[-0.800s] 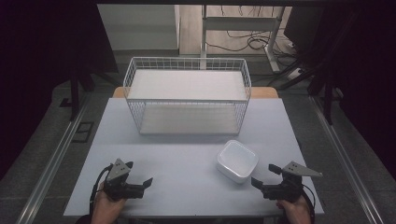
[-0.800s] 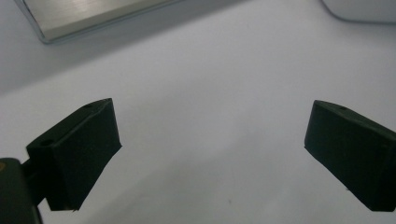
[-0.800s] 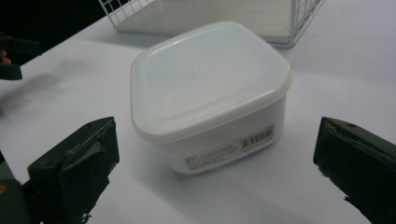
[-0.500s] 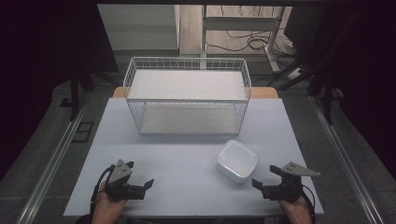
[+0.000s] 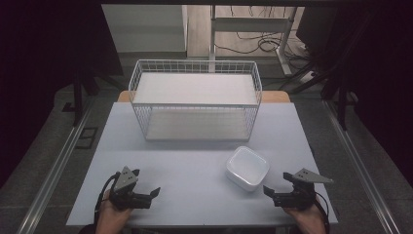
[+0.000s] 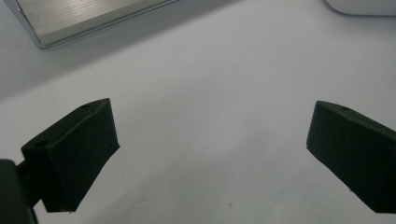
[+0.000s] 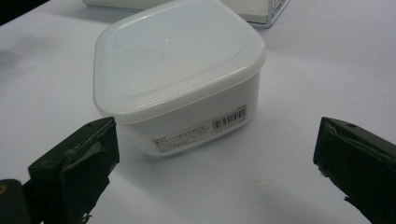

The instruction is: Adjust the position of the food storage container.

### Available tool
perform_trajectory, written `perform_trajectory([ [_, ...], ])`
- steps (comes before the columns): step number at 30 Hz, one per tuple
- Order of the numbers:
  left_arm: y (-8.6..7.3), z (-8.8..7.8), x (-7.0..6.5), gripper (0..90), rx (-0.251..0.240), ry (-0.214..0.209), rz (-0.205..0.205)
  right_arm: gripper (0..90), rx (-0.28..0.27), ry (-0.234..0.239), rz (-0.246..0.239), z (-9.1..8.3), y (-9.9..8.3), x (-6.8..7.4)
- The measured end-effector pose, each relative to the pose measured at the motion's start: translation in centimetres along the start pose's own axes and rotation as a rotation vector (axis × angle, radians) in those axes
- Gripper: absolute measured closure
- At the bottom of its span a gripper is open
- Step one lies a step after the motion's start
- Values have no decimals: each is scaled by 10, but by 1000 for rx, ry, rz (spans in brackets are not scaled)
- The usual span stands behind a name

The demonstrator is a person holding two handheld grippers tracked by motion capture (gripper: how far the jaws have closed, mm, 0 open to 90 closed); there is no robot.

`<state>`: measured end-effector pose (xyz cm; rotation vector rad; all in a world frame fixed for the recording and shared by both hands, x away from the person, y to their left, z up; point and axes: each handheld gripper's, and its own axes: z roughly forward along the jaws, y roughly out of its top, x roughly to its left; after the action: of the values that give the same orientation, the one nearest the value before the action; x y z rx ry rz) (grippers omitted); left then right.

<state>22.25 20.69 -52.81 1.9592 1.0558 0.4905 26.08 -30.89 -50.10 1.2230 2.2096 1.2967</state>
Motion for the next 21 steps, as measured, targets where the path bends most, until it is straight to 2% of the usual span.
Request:
perform_trajectory([
  [11, 0, 0, 0, 16, 2, -3, 1, 82, 21, -28, -7, -2, 2, 1],
  [21, 0, 0, 0, 17, 2, -4, -1, 104, 36, -25, -13, -1, 2, 1],
])
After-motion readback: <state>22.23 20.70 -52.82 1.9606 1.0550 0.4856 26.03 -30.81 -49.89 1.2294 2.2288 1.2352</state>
